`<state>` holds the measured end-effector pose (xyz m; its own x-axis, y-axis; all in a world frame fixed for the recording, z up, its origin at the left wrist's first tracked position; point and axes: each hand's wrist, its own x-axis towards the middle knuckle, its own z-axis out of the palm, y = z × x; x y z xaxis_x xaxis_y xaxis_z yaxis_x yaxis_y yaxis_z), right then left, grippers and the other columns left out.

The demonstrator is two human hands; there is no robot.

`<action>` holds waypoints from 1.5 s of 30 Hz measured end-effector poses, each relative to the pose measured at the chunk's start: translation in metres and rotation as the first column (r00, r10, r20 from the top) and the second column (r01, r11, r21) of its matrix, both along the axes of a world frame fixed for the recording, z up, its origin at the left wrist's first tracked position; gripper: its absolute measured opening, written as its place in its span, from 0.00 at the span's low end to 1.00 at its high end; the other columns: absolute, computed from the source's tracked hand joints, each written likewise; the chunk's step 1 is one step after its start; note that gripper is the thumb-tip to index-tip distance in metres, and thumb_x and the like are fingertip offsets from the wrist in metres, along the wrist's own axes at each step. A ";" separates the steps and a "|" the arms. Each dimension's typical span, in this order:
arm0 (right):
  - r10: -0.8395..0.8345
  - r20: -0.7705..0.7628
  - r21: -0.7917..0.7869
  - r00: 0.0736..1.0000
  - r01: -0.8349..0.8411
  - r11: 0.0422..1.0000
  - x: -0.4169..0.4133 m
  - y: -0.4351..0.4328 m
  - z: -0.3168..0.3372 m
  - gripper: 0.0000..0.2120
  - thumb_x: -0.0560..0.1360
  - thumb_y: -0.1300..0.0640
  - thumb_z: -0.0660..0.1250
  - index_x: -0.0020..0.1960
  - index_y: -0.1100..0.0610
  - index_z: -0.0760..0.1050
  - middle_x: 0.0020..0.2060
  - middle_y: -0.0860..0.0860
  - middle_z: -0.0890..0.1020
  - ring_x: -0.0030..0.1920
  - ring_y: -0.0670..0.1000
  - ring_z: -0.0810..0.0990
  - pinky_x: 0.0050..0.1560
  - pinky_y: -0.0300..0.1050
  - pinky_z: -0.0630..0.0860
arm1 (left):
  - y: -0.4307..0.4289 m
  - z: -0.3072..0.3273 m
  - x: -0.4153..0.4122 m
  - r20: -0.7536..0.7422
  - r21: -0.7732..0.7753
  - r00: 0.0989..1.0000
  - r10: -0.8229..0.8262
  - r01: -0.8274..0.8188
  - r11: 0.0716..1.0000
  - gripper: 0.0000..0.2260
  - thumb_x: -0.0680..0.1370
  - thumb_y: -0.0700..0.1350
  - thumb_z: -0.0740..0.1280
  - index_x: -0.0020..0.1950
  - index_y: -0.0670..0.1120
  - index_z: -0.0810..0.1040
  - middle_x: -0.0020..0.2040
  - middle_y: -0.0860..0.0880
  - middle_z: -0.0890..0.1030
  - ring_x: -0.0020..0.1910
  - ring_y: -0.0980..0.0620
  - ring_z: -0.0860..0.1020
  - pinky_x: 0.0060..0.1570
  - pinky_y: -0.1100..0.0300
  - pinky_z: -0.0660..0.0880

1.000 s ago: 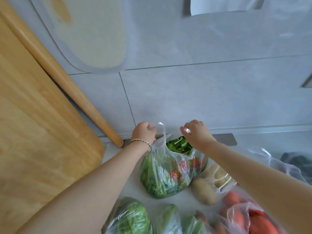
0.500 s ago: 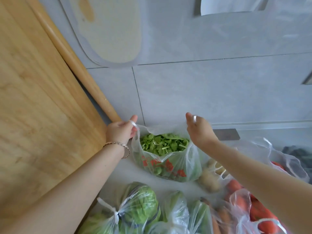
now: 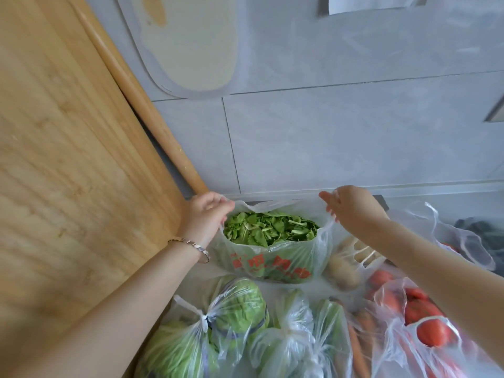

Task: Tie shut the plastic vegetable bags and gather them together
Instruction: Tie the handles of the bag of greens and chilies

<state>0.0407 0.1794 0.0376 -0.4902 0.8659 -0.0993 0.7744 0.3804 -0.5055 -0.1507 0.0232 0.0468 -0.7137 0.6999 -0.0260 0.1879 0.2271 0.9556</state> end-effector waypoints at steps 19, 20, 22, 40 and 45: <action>0.033 -0.684 -0.228 0.729 -0.257 0.939 -0.026 -0.016 -0.024 0.10 0.80 0.57 0.52 0.49 0.61 0.70 0.43 0.50 0.77 0.44 0.44 0.76 0.53 0.38 0.69 | 0.035 -0.046 0.014 0.063 0.087 0.957 -0.283 0.277 0.957 0.13 0.78 0.33 0.58 0.52 0.48 0.77 0.41 0.53 0.76 0.24 0.60 0.75 0.36 0.63 0.80; 0.040 -0.698 -0.234 0.715 -0.280 0.931 -0.032 -0.014 -0.028 0.10 0.81 0.59 0.51 0.47 0.58 0.70 0.41 0.50 0.75 0.40 0.46 0.76 0.51 0.41 0.70 | 0.038 -0.045 0.014 0.127 0.076 0.955 -0.270 0.262 0.962 0.12 0.76 0.33 0.61 0.49 0.47 0.79 0.37 0.53 0.78 0.22 0.59 0.74 0.33 0.64 0.80; 0.018 -0.691 -0.260 0.722 -0.272 0.927 -0.045 -0.010 -0.036 0.13 0.81 0.60 0.50 0.44 0.50 0.70 0.41 0.51 0.71 0.34 0.44 0.73 0.45 0.38 0.72 | 0.044 -0.045 0.014 0.255 0.066 0.943 -0.213 0.202 0.977 0.07 0.73 0.34 0.66 0.41 0.45 0.81 0.26 0.52 0.78 0.21 0.57 0.74 0.28 0.64 0.78; -0.111 -0.689 -0.531 0.717 -0.394 0.750 -0.058 -0.011 -0.090 0.09 0.72 0.65 0.65 0.42 0.54 0.82 0.35 0.55 0.83 0.38 0.50 0.77 0.43 0.46 0.75 | 0.077 -0.084 0.020 0.714 -0.004 0.700 0.007 -0.006 1.000 0.04 0.71 0.28 0.65 0.39 0.36 0.76 0.25 0.46 0.81 0.21 0.54 0.77 0.25 0.63 0.77; -0.161 -0.690 -0.475 0.705 -0.274 0.836 -0.055 -0.019 -0.094 0.08 0.73 0.64 0.66 0.39 0.54 0.81 0.28 0.43 0.82 0.30 0.40 0.78 0.36 0.33 0.76 | 0.072 -0.087 0.025 0.535 -0.083 0.844 0.032 0.014 0.996 0.06 0.69 0.32 0.70 0.35 0.38 0.75 0.24 0.47 0.80 0.22 0.54 0.78 0.26 0.62 0.78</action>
